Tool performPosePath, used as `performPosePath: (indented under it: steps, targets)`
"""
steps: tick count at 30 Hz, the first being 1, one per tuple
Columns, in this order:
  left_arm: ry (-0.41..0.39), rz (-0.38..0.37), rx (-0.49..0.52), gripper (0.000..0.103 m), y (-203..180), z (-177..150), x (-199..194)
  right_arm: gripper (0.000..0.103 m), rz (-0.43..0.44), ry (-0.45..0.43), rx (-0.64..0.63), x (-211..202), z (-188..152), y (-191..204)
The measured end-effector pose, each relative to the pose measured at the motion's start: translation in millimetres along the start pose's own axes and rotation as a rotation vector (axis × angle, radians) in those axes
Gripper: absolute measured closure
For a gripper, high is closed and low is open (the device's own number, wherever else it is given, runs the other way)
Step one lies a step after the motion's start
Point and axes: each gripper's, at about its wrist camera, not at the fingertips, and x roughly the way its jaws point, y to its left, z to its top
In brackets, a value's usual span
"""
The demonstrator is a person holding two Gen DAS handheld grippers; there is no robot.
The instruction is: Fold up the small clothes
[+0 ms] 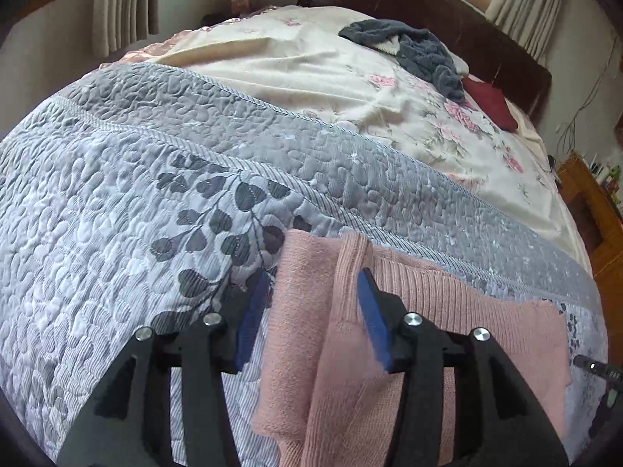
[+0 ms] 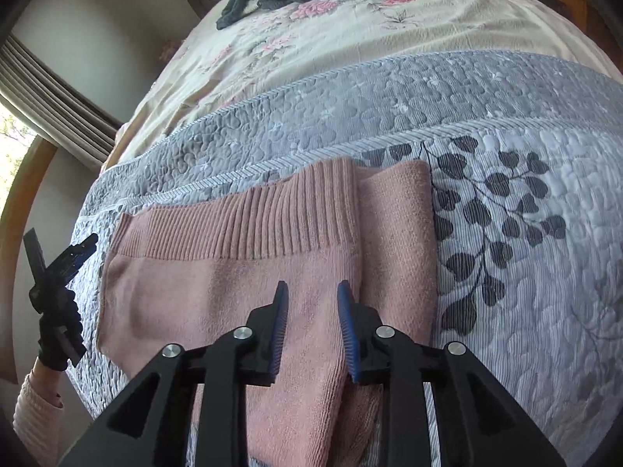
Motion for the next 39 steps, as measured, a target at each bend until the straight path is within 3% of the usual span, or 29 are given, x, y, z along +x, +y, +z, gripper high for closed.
performPosePath:
  steps: [3, 5, 8, 11, 15, 17, 23, 26, 28, 33, 35, 39]
  targets:
    - [0.003, -0.012, 0.06, 0.056, 3, -15, -22, 0.069, 0.02, 0.006, 0.013, -15, -26, -6]
    - [0.033, -0.024, 0.136, 0.056, -1, -32, -33, 0.058, 0.026, 0.024, 0.026, -22, -42, -11]
    - [0.072, -0.032, 0.232, 0.055, -7, -62, -46, 0.053, 0.02, 0.05, 0.052, -29, -59, -23]
    - [0.102, -0.056, 0.262, 0.053, -13, -86, -53, 0.053, 0.027, 0.073, 0.099, -27, -65, -39]
    - [0.132, -0.089, 0.265, 0.051, -27, -99, -52, 0.048, 0.1, 0.067, 0.186, -24, -60, -54]
    - [0.131, -0.105, 0.27, 0.044, -38, -99, -50, 0.035, 0.134, 0.059, 0.224, -20, -53, -59]
    - [0.147, -0.16, 0.263, 0.041, -69, -89, -34, 0.029, 0.146, 0.1, 0.294, 13, -32, -74]
    - [0.163, -0.163, 0.285, 0.041, -80, -88, -20, 0.029, 0.163, 0.081, 0.286, 23, -23, -73]
    - [0.189, -0.159, 0.28, 0.041, -81, -87, -8, 0.031, 0.188, 0.073, 0.283, 30, -18, -70]
    - [0.231, -0.157, 0.22, 0.041, -69, -87, 14, 0.051, 0.189, 0.073, 0.257, 46, -11, -62]
    - [0.239, -0.174, 0.201, 0.041, -64, -87, 18, 0.073, 0.18, 0.076, 0.247, 50, -10, -60]
    - [0.242, -0.184, 0.216, 0.041, -62, -89, 19, 0.079, 0.197, 0.059, 0.248, 51, -16, -62]
